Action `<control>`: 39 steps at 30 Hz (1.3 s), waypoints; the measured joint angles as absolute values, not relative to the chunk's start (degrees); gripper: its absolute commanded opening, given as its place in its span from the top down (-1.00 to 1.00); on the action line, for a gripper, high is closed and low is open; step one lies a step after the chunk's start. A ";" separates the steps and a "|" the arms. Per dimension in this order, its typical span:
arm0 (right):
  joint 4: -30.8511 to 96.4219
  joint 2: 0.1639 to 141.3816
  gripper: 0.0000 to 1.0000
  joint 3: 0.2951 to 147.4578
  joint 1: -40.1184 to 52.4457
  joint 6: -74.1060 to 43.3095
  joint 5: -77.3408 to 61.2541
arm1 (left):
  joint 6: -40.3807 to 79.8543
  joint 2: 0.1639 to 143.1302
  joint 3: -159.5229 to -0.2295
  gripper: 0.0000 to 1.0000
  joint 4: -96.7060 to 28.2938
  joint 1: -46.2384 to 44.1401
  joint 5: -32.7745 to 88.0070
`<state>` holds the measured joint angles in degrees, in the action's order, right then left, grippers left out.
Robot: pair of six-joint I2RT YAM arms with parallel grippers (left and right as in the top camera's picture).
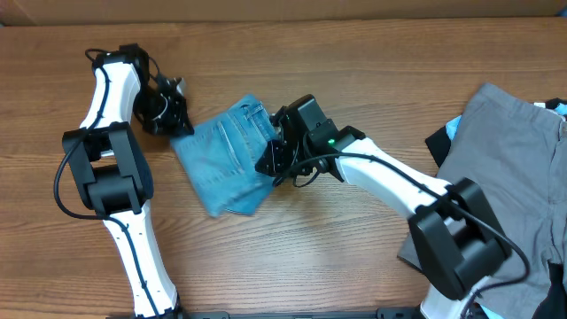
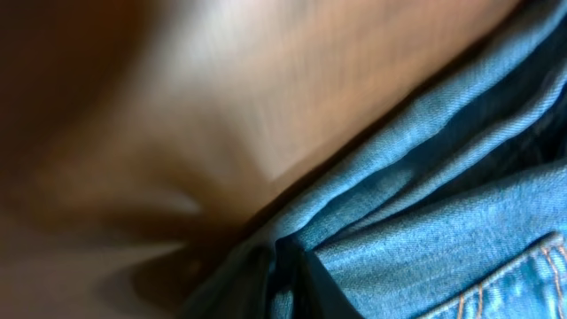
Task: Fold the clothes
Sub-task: 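Release the jeans and reposition both grippers around the folded stack, then grasp the folded jeans edge with the left gripper and lift it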
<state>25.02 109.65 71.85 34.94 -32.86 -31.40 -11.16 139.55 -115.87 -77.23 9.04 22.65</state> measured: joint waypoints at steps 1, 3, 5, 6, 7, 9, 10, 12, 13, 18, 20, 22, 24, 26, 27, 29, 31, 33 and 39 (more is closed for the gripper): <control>25.39 111.20 0.85 71.85 34.83 -33.58 -31.03 | -11.27 139.63 -115.85 0.74 -79.40 8.97 22.83; 26.15 113.10 0.82 71.85 34.59 -34.46 -30.79 | -12.56 139.70 -115.72 0.62 -84.77 8.60 23.97; 27.42 114.89 0.78 71.81 34.02 -35.86 -30.55 | -14.57 139.70 -115.66 0.59 -89.52 8.14 25.69; 27.97 115.13 0.76 71.81 33.61 -36.47 -30.61 | -15.35 139.70 -115.63 0.58 -90.76 7.84 26.44; 28.10 115.13 0.76 71.81 33.10 -37.10 -30.61 | -16.23 139.70 -115.63 0.52 -91.42 7.46 27.14; 28.95 115.11 0.76 71.88 32.12 -38.92 -30.09 | -17.21 139.70 -115.63 0.27 -91.64 6.68 28.34; 29.91 115.11 0.76 71.90 31.46 -39.99 -29.61 | -17.61 139.70 -115.63 0.18 -91.48 6.26 28.86; 32.03 115.07 0.74 72.01 30.09 -41.43 -28.86 | -18.28 139.70 -115.57 0.02 -90.13 5.43 29.87; 33.01 115.02 0.74 72.01 29.32 -41.78 -28.42 | -18.46 139.70 -115.52 -0.02 -88.90 5.15 30.24; 34.35 115.02 0.70 71.99 25.08 -41.32 -26.55 | -19.14 139.70 -115.50 -0.36 -81.01 4.43 31.81; 34.33 115.02 0.68 71.99 24.71 -41.06 -26.04 | -19.49 139.70 -115.48 -0.60 -78.85 4.47 32.14; 34.28 115.02 0.68 71.99 24.77 -40.80 -25.52 | -19.62 139.70 -115.50 -0.68 -77.47 4.47 32.60; 34.24 115.02 0.68 71.99 24.84 -40.62 -25.28 | -19.73 139.70 -115.48 -0.67 -76.34 4.51 32.82; 34.17 115.02 0.68 71.99 24.84 -40.42 -25.26 | -19.92 139.70 -115.48 -0.65 -75.53 4.51 32.86; 34.13 115.02 0.68 71.99 24.84 -40.18 -25.28 | -20.05 139.70 -115.48 -0.68 -75.37 4.51 33.08; 34.11 115.02 0.68 71.99 24.84 -39.31 -25.30 | -21.23 139.70 -115.48 -0.72 -75.83 4.64 34.50; 34.13 115.02 0.67 71.99 24.84 -37.80 -25.85 | -24.32 139.70 -115.48 -0.87 -77.62 5.02 37.30; 34.70 115.02 0.67 72.27 24.82 -36.64 -26.74 | -28.32 139.70 -115.48 -0.89 -79.48 5.39 40.40; 35.31 112.97 0.67 73.21 25.06 -34.37 -30.94 | -36.21 139.70 -115.48 -0.90 -80.62 6.70 43.24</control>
<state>35.31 112.97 73.21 25.06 -34.37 -30.94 -36.21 139.70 -115.48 -80.62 6.70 43.24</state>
